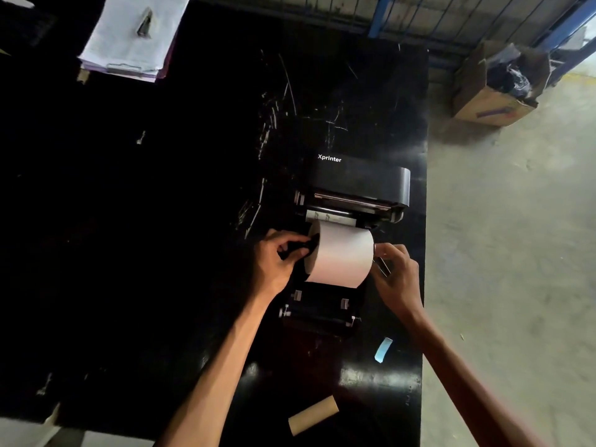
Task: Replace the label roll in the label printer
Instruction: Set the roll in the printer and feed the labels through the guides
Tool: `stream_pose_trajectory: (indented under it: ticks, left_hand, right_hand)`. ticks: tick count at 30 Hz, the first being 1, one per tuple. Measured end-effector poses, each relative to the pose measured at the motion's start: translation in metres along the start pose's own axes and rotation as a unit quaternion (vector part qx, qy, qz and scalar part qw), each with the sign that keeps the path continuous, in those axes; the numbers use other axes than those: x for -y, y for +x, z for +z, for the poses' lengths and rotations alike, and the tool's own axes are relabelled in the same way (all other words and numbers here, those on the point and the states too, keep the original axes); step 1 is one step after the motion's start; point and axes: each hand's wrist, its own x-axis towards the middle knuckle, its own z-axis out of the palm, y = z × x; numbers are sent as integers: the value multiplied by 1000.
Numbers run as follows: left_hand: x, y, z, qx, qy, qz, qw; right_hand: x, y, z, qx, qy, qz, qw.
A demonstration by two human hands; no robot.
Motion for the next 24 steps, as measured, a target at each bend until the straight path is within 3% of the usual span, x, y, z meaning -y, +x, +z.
stream_pose_trajectory:
  ticks: [18, 24]
  left_hand:
    - [17, -5, 8, -30, 85, 6, 996]
    - [21, -7, 12, -31, 127, 47, 990]
  right_hand:
    - [-9, -8, 23, 12, -50, -49, 997]
    - [-8, -12, 28, -4, -57, -27, 998]
